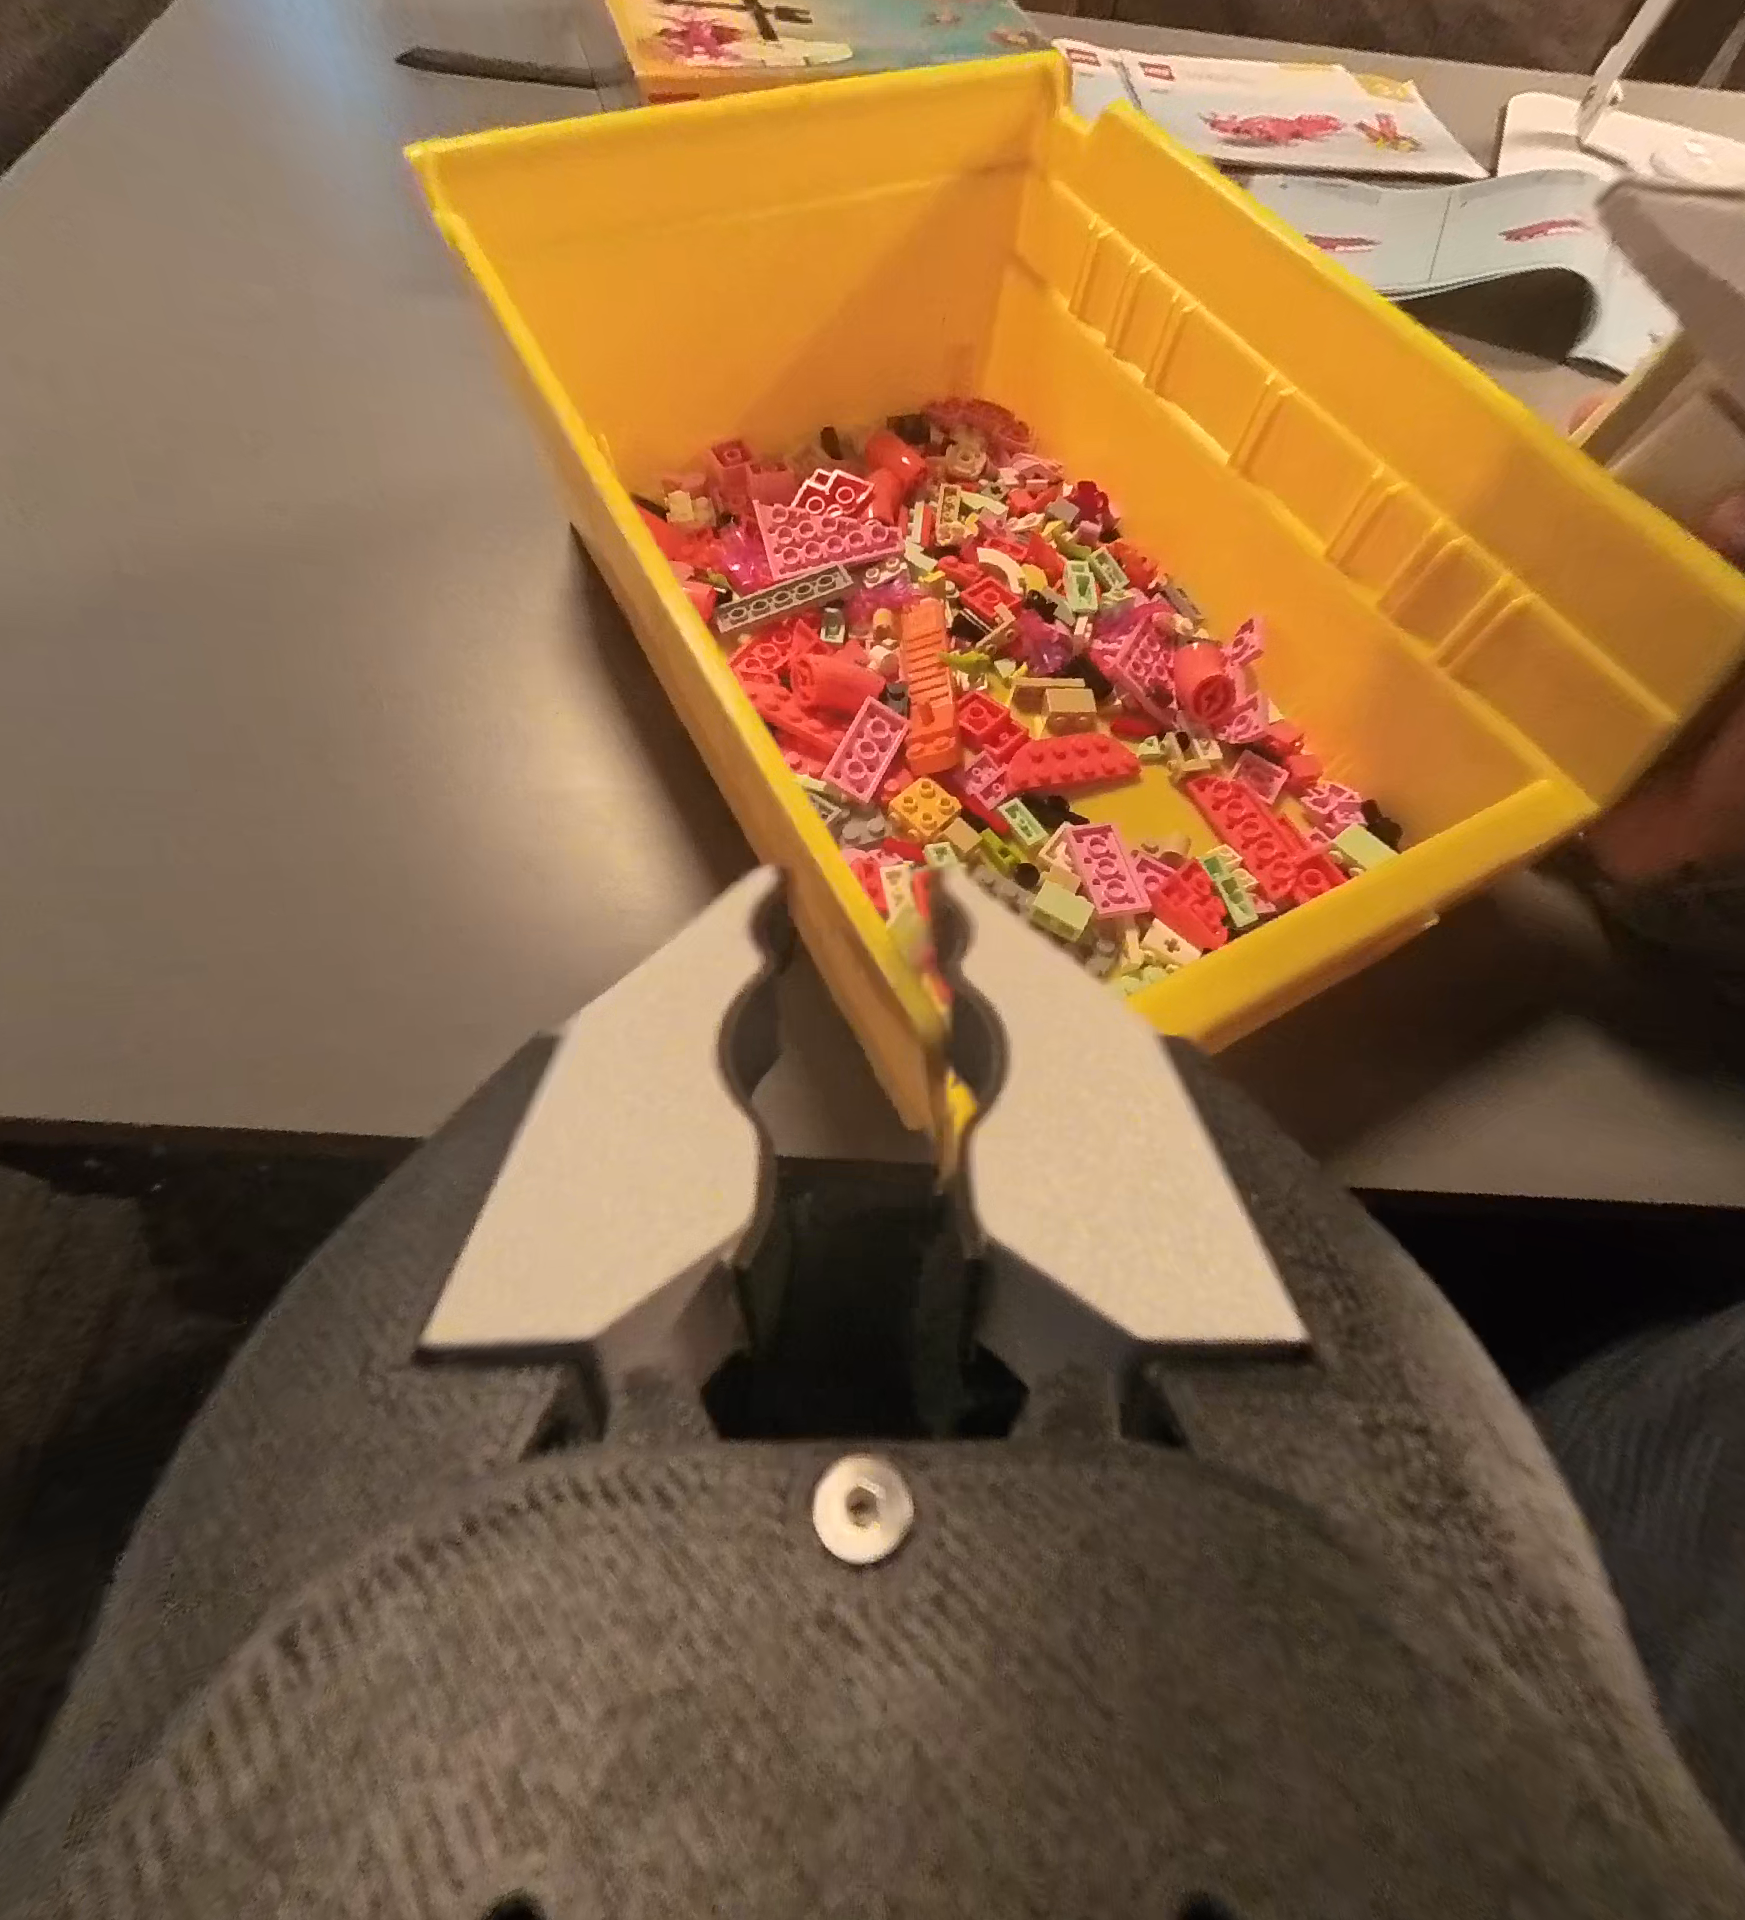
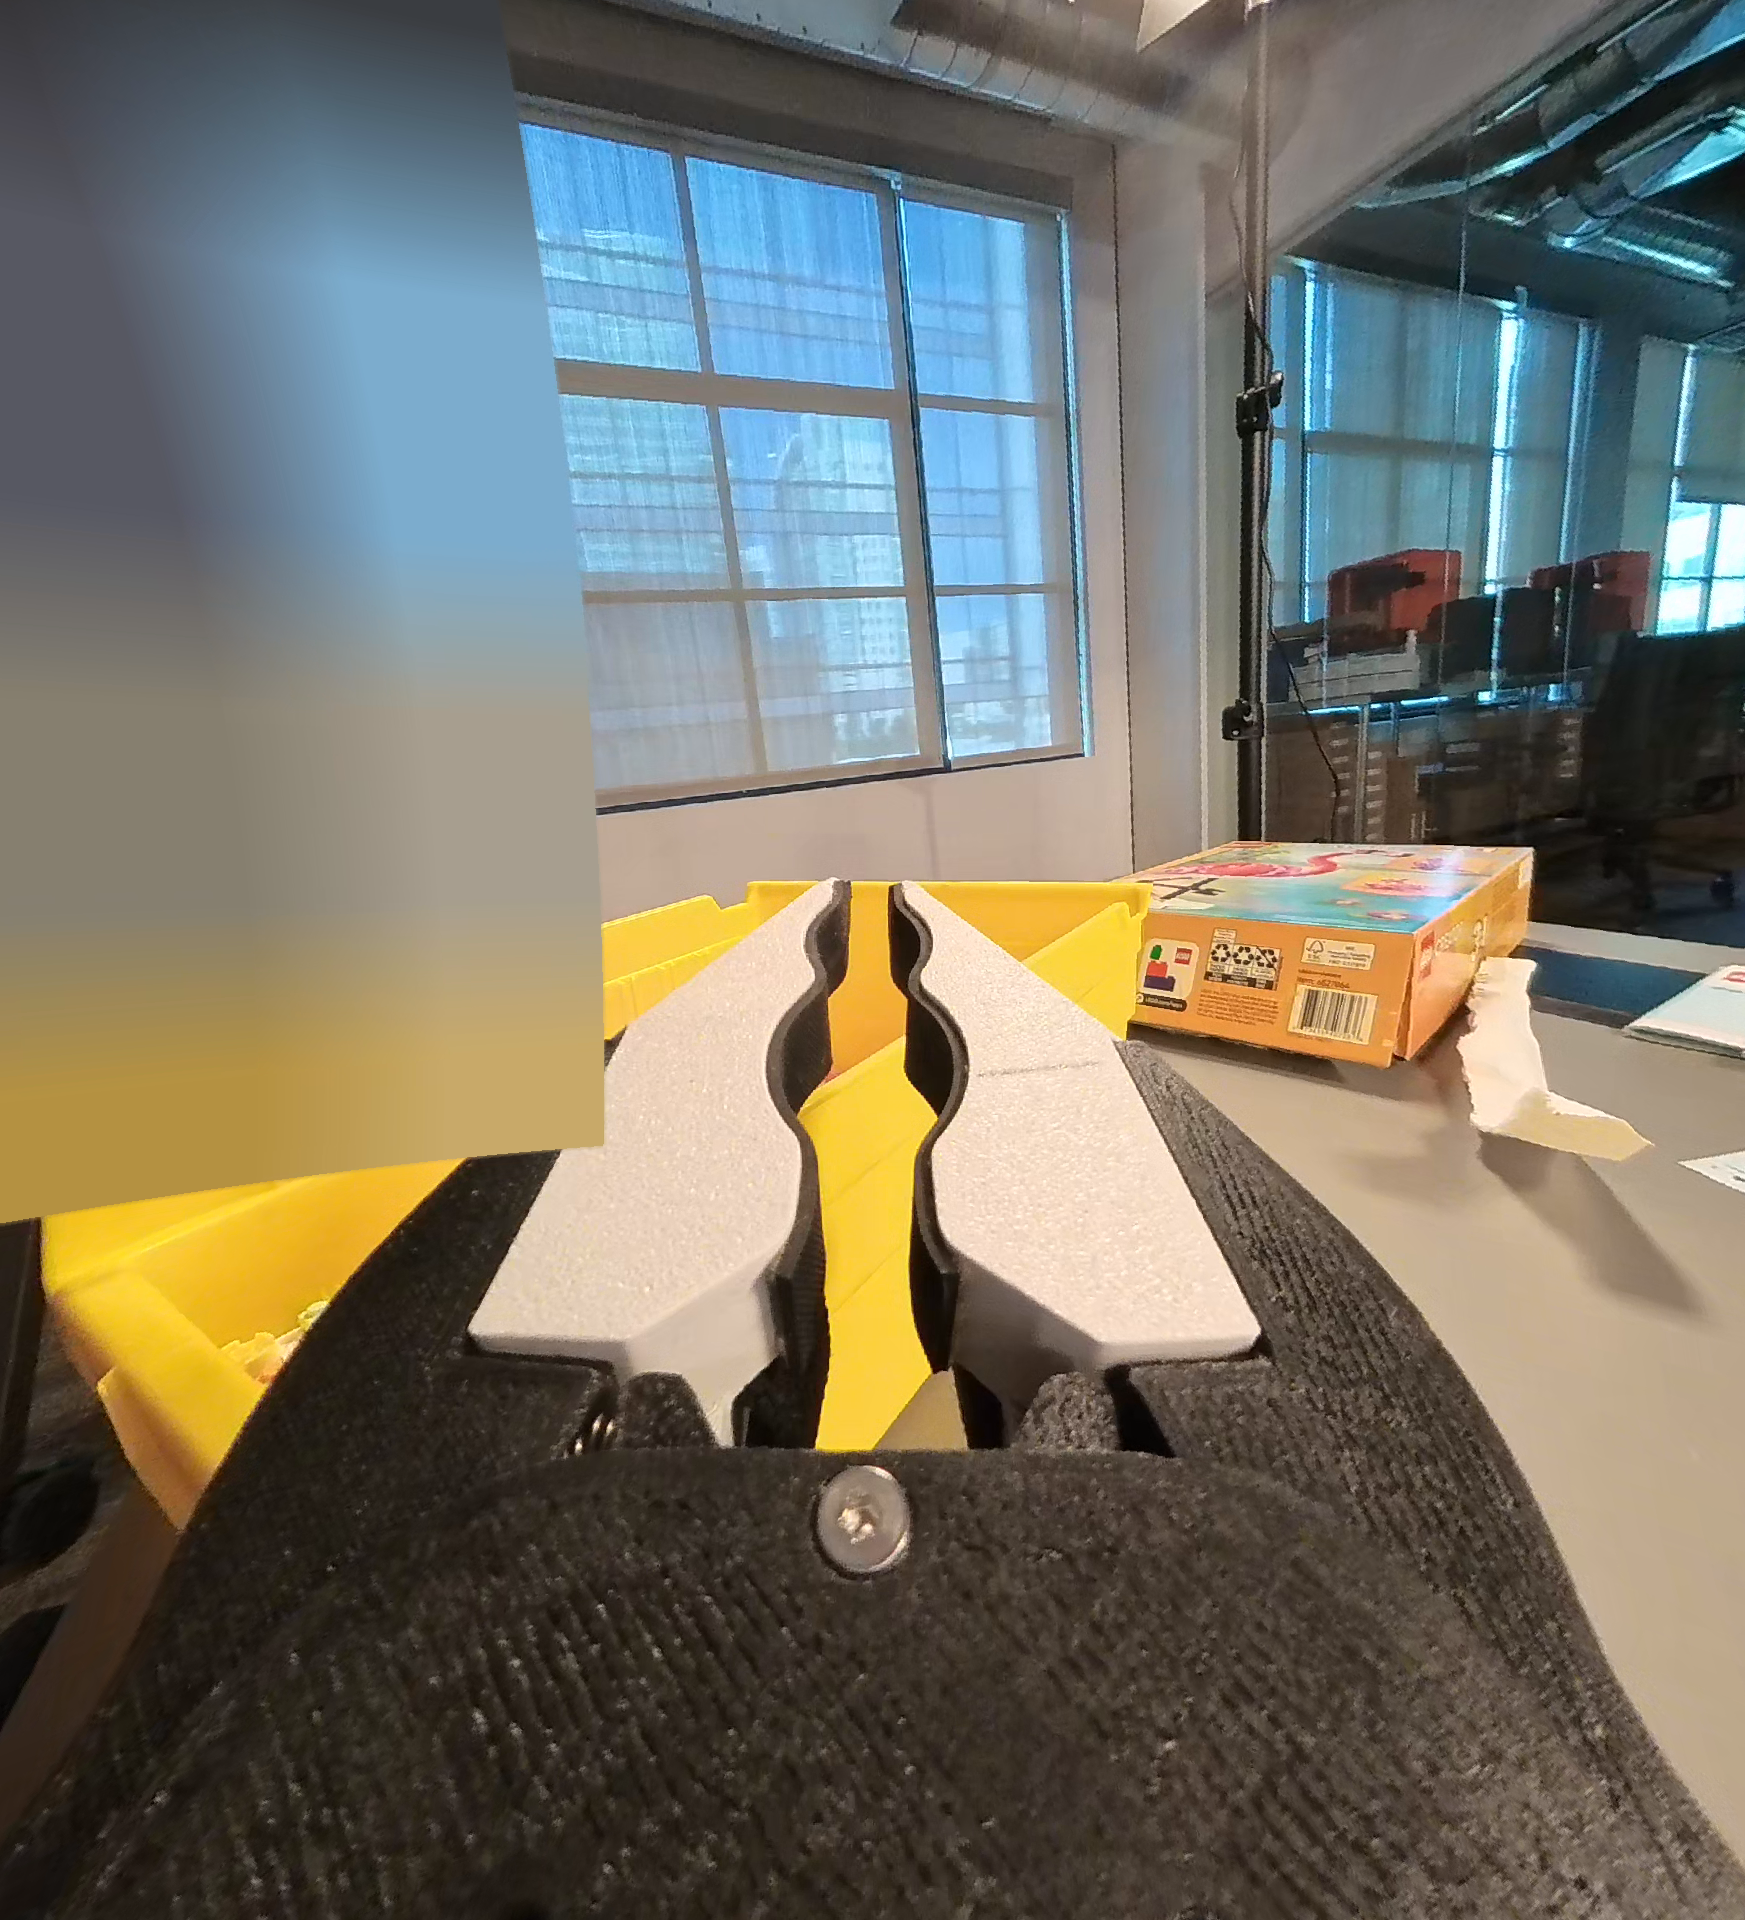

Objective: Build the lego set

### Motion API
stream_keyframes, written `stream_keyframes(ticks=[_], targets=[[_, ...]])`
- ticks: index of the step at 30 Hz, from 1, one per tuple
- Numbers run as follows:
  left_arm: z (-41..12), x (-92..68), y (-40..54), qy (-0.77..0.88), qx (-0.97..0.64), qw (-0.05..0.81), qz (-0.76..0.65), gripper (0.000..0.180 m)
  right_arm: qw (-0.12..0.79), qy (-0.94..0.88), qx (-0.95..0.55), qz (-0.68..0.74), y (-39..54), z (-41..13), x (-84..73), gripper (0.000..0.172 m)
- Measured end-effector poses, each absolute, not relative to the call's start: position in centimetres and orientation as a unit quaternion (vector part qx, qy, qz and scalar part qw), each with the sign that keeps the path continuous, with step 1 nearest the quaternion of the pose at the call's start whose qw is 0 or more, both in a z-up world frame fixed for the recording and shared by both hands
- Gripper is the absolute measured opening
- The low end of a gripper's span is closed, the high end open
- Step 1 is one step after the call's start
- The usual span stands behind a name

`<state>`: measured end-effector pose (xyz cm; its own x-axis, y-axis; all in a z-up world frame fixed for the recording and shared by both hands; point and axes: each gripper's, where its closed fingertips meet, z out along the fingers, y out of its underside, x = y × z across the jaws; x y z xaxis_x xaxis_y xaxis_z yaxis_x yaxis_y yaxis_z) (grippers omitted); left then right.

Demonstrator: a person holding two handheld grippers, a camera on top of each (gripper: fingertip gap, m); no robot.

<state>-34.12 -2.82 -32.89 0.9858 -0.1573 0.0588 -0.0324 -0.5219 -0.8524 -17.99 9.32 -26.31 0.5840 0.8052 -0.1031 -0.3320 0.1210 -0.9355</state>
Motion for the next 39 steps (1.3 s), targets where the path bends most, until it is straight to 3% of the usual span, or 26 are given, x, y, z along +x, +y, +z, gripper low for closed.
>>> stream_keyframes(ticks=[1, 3, 6, 11, 14, 18, 21, 24, 32, 39], targets=[[-33.3, -34.4, -2.7, 0.038, -0.875, 0.479, -0.067, 0.048, 0.715, -0.226, -0.529, 0.398, 9.3, -26.3, -18.0, 0.006], [-34.1, -35.0, -2.5, 0.018, -0.883, 0.463, -0.074, 0.077, 0.717, -0.229, -0.528, 0.393, 9.2, -26.3, -18.1, 0.007], [-32.7, -36.8, -1.7, -0.005, -0.869, 0.492, -0.06, 0.091, 0.721, -0.231, -0.526, 0.388, 9.3, -26.2, -18.1, 0.008], [-26.9, -40.0, -0.3, -0.011, -0.823, 0.568, -0.002, 0.091, 0.722, -0.231, -0.523, 0.389, 9.3, -26.2, -18.2, 0.009], [-24.1, -40.4, 1.2, 0.018, -0.813, 0.581, 0.032, 0.091, 0.723, -0.231, -0.522, 0.389, 9.4, -26.2, -18.2, 0.009], [-21.5, -38.0, 4.3, 0.107, -0.81, 0.576, 0.032, 0.078, 0.724, -0.231, -0.521, 0.389, 9.4, -26.2, -18.2, 0.009], [-20.7, -35.2, 7.3, 0.158, -0.813, 0.56, 0.012, 0.093, 0.73, -0.234, -0.517, 0.38, 9.5, -26.1, -18.2, 0.009], [-22.5, -30.4, 9.4, 0.242, -0.835, 0.49, -0.059, 0.097, 0.74, -0.238, -0.514, 0.362, 9.8, -26.0, -17.9, 0.009], [-34.3, -25.1, 9.0, 0.453, -0.866, 0.194, -0.087, 0.063, 0.748, -0.226, -0.515, 0.353, 10.6, -25.9, -17.1, 0.009], [-38.7, -25.3, 8.2, 0.525, -0.844, 0.108, -0.008, 0.053, 0.746, -0.226, -0.516, 0.356, 10.6, -25.9, -17.2, 0.009]])
